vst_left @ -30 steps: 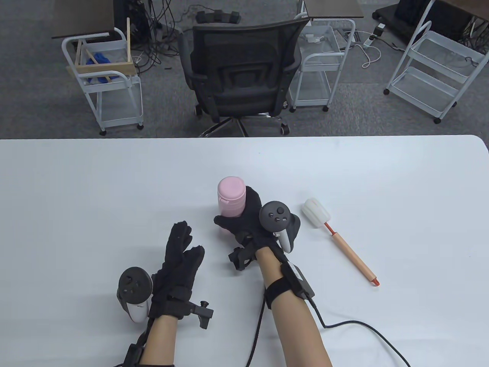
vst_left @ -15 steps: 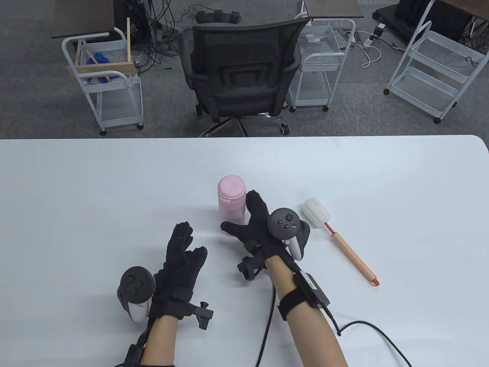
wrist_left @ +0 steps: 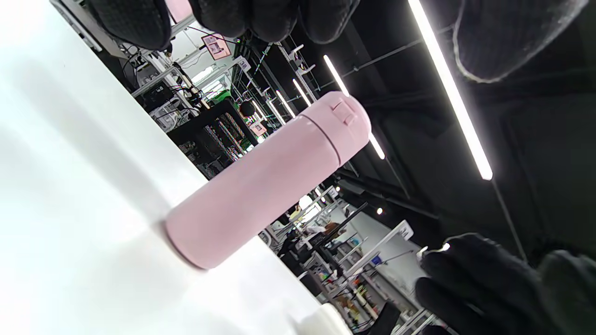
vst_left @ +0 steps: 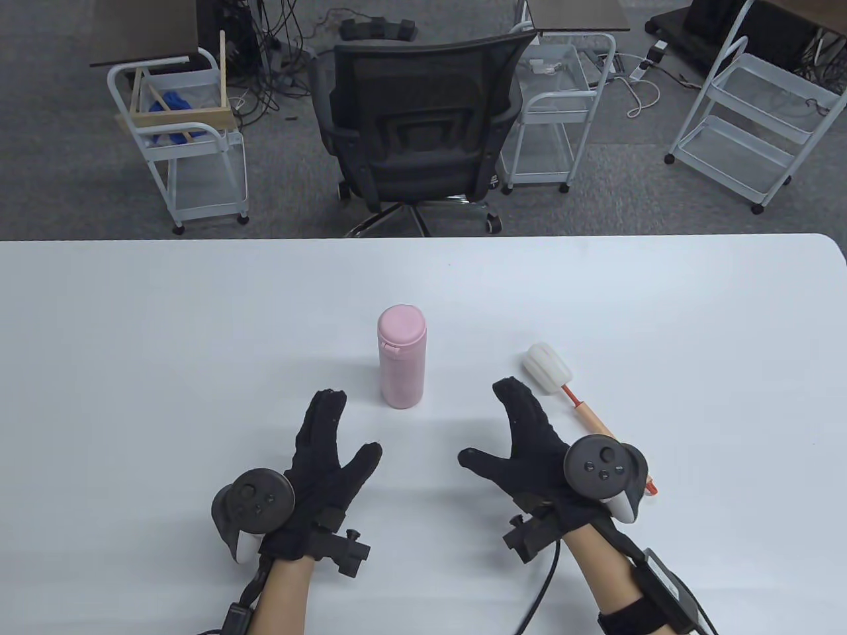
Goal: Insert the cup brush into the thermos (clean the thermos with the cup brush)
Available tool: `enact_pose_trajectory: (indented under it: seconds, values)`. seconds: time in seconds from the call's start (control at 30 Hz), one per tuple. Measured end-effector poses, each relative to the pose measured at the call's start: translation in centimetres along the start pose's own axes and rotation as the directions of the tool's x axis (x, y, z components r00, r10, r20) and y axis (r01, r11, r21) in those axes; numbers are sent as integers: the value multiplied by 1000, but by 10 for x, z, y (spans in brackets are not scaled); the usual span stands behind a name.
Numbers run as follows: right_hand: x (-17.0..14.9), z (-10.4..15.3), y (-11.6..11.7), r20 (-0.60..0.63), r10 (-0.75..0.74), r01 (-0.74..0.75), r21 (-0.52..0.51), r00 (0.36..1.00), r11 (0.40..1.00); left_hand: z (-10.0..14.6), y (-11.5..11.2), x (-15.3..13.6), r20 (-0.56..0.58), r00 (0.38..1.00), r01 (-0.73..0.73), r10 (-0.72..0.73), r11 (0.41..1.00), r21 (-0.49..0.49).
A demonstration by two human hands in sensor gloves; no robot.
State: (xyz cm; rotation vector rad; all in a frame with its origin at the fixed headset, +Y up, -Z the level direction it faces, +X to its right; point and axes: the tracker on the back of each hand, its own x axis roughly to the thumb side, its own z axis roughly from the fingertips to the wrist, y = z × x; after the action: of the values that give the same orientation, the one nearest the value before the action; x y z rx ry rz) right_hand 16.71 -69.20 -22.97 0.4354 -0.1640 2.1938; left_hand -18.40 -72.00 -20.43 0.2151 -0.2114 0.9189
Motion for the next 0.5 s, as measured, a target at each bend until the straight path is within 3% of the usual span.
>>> enact_pose_trajectory:
  seconds: [0.23,0.5]
  values:
    - [-13,11,-5,19,195,-195,-3,981,981,0,-3,4,19,966,260,-260,966,-14]
    - [-22,8,7,22,451,-452,21,892,892,-1,-12,-6,-22,865,496,-501,862,-107]
